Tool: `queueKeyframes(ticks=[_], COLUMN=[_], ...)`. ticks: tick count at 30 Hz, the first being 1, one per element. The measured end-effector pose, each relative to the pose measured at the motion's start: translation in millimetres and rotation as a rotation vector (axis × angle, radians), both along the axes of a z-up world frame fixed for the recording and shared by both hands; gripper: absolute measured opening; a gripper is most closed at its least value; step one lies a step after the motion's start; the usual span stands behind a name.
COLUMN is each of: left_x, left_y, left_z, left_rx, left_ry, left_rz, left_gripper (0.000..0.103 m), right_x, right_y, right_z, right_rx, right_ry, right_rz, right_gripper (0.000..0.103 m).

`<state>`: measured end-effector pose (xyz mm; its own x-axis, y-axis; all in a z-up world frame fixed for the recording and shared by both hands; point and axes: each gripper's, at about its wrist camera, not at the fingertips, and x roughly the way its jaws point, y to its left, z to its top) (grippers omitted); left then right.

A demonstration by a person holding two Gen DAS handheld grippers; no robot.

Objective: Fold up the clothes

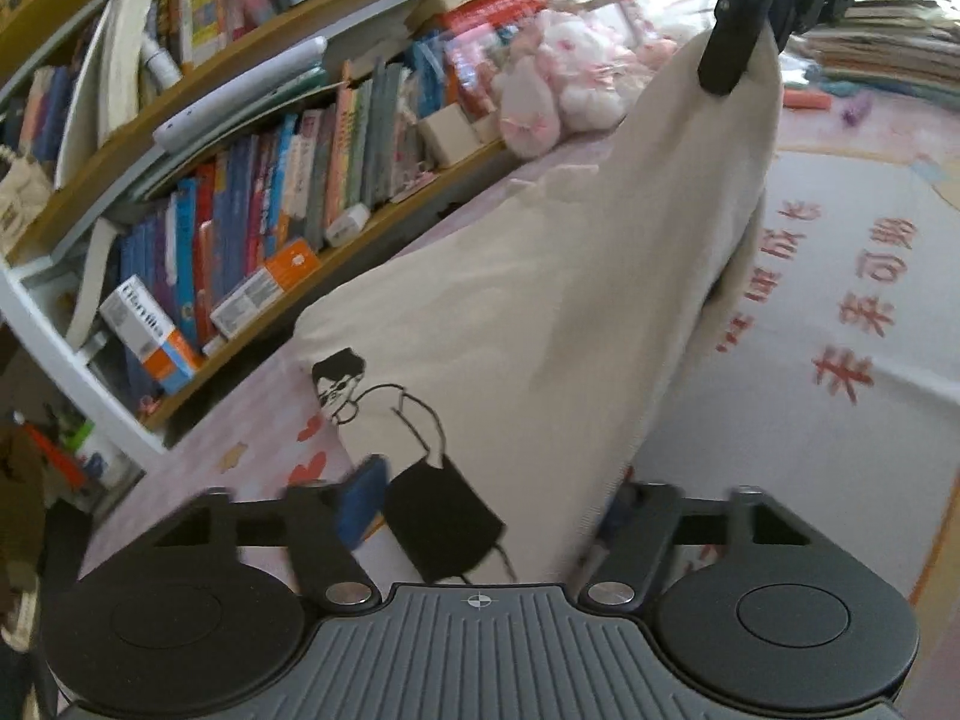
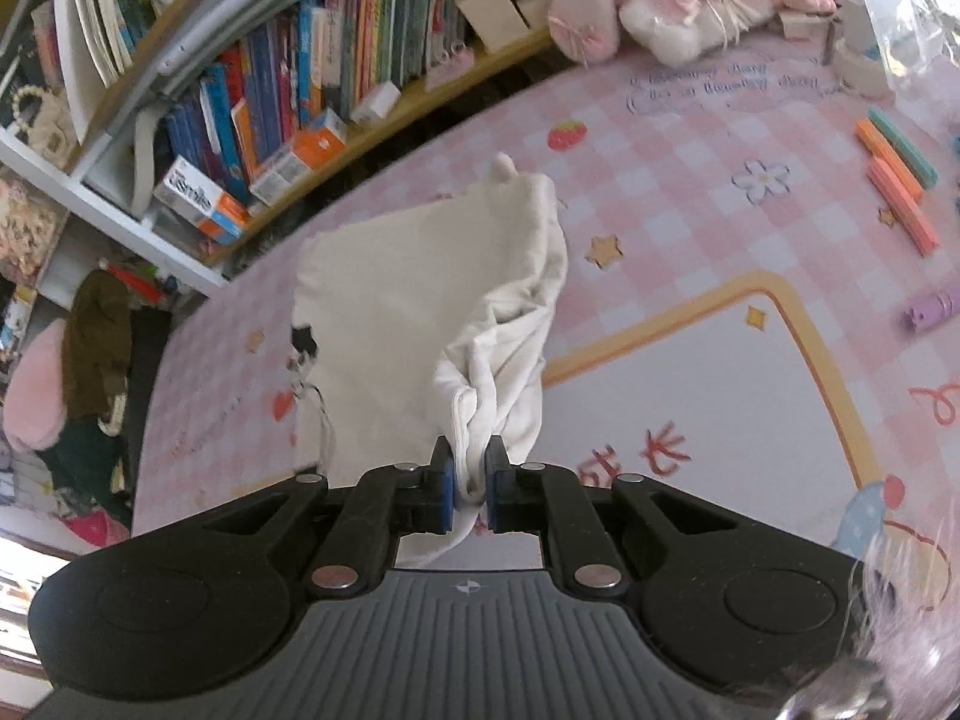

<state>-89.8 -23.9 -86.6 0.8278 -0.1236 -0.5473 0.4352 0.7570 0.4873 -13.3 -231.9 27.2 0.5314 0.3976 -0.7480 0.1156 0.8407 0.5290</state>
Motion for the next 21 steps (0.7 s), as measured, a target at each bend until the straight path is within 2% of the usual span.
queueKeyframes(ticks=[1, 3, 4, 5, 7, 9, 11, 16, 21], left_x=[-2, -6, -8, -9, -8, -4, 0, 8, 12], left_y=[-1, -5, -7, -9, -9, -7, -5, -2, -1], left_z=[-1, -3, -2, -2, 3, 8, 13, 17, 19], left_rx=[0.011, 0.034, 0.037, 0.038, 0.020, -0.008, -0.034, -0.076, -0.098], left_ry=[0.006, 0.012, 0.018, 0.023, 0.035, 0.059, 0.083, 0.125, 0.150], left_rz=[-0.021, -0.060, -0.073, -0.085, -0.092, -0.090, -0.089, -0.079, -0.064], left_gripper=[0.033, 0.017, 0.015, 0.014, 0.014, 0.014, 0.014, 0.014, 0.015], right_x=[-1, -4, -6, -8, -16, -25, -35, -55, -60], right_y=[0, 4, 6, 10, 22, 39, 57, 104, 143], right_z=[-3, -6, -5, -2, 8, 16, 16, 0, -34], right_rx=[-0.008, -0.060, -0.102, -0.158, -0.303, -0.447, -0.554, -0.748, -0.848], right_ry=[0.005, 0.004, -0.010, -0.037, -0.122, -0.208, -0.269, -0.381, -0.444], right_rz=[0.008, 0.033, 0.054, 0.089, 0.201, 0.356, 0.512, 0.865, 1.035], right_gripper=[0.009, 0.015, 0.021, 0.036, 0.052, 0.060, 0.074, 0.080, 0.079])
